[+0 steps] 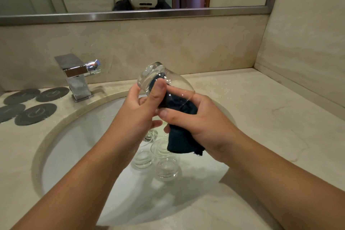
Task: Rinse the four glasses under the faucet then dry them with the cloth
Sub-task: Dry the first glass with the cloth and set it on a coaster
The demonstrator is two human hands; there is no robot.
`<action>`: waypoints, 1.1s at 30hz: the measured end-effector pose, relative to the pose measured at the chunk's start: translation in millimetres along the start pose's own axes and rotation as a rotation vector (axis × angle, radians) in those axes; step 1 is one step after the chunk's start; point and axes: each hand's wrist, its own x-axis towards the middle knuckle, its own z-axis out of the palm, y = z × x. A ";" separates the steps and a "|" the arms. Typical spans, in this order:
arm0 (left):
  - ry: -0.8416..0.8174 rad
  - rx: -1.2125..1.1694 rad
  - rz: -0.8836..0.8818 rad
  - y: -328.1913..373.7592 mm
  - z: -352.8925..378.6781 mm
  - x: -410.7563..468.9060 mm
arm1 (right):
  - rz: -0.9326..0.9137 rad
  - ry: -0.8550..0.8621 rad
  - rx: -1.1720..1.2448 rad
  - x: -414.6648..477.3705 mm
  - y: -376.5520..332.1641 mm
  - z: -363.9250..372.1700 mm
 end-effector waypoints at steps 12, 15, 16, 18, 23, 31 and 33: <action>-0.040 -0.121 -0.025 2.3 12.7 -9.7 | 0.047 -0.091 -0.104 -0.9 -1.2 0.5; -0.069 -0.153 -0.020 4.8 9.1 -9.8 | 0.177 -0.130 0.242 -2.4 -10.3 -1.6; -0.087 -0.157 -0.011 6.1 8.1 -9.5 | 0.192 -0.161 0.303 -2.7 -11.8 -3.1; -0.142 -0.159 -0.004 8.5 6.9 -10.6 | 0.195 -0.228 0.355 -1.9 -11.4 -6.5; -0.157 -0.112 -0.030 9.2 6.0 -10.6 | 0.113 -0.151 0.181 -2.5 -9.1 -2.4; -0.147 -0.142 -0.120 7.0 7.3 -14.0 | 0.100 -0.181 -0.022 -6.3 -8.4 2.2; -0.159 -0.147 -0.091 9.5 8.8 -15.3 | 0.167 -0.227 0.116 -8.9 -13.0 3.5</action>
